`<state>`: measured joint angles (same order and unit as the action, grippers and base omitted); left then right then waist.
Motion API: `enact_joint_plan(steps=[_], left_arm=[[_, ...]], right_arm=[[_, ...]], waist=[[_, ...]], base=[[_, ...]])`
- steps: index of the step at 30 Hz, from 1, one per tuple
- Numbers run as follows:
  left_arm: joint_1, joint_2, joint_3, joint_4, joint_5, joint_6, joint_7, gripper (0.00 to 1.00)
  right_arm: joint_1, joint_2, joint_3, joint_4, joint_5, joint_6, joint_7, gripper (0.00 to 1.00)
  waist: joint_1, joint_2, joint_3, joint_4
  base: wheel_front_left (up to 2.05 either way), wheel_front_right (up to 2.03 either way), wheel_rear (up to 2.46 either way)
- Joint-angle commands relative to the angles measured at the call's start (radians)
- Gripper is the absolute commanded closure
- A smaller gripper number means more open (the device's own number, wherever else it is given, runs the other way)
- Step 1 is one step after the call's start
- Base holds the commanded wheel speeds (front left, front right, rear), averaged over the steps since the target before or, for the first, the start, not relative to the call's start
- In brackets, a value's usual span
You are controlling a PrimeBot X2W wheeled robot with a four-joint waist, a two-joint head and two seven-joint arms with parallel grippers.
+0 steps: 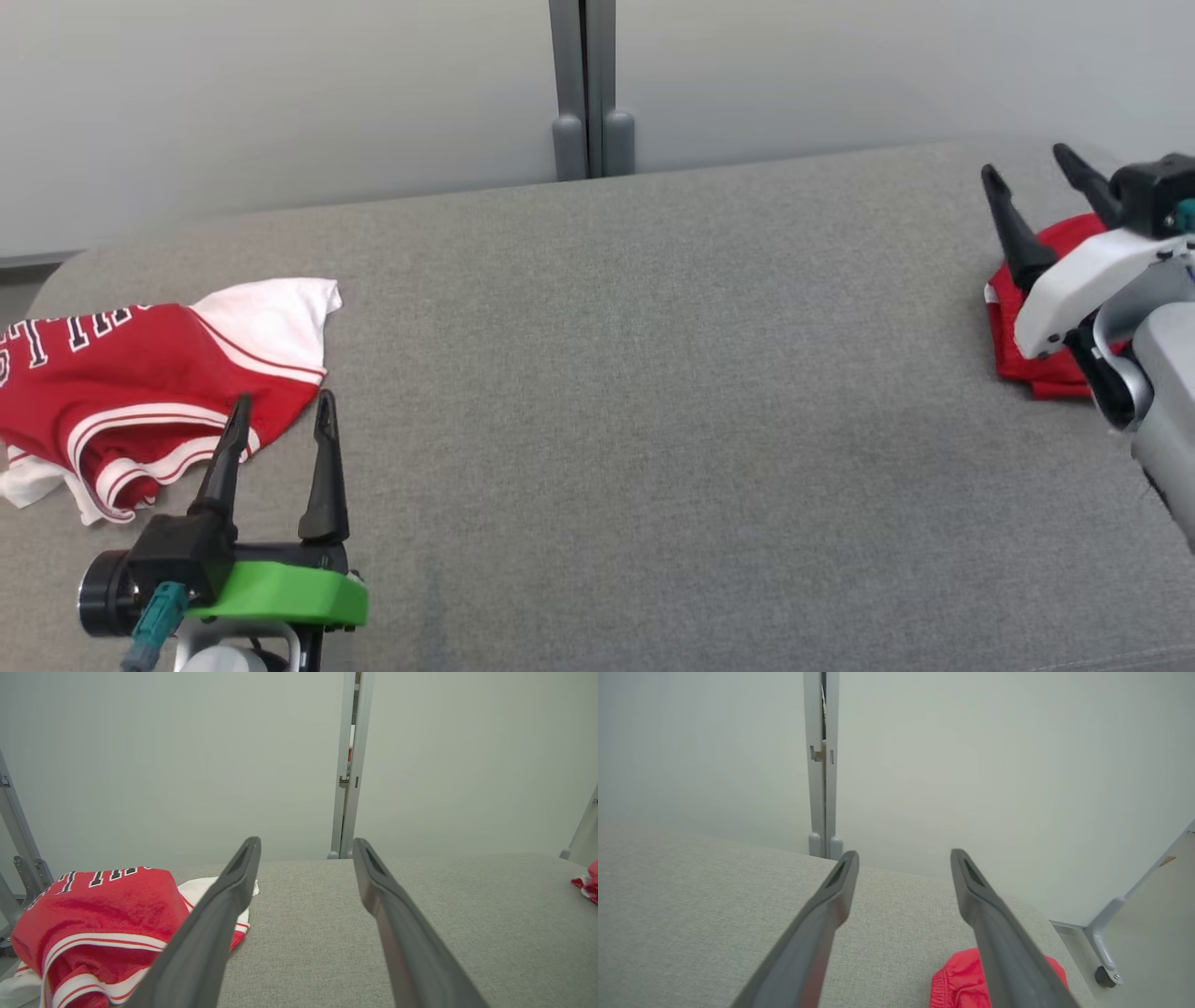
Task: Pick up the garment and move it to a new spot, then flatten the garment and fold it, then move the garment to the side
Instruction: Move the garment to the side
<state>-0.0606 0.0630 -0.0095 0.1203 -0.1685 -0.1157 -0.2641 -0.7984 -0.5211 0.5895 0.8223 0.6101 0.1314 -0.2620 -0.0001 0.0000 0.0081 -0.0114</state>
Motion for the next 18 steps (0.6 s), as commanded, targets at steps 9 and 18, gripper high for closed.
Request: enact_joint_plan(steps=[9,18], left_arm=[[0.051,-0.004,0.025,-0.002,-0.003,-0.007,0.0,0.0],[0.065,-0.009,-0.006,0.038,-0.006,-0.013,0.0,0.0]], right_arm=[[0.391,0.107,-0.342,-0.337,-0.193,-0.001,-0.003,0.0],[0.65,0.254,-0.522,-0.529,-0.312,-0.001,-0.003,0.0]], waist=[[0.0001,0.0,-0.053,0.006],[0.0001,0.0,-0.055,0.014]], base=[[0.0,0.0,0.0],[0.0,0.0,0.0]])
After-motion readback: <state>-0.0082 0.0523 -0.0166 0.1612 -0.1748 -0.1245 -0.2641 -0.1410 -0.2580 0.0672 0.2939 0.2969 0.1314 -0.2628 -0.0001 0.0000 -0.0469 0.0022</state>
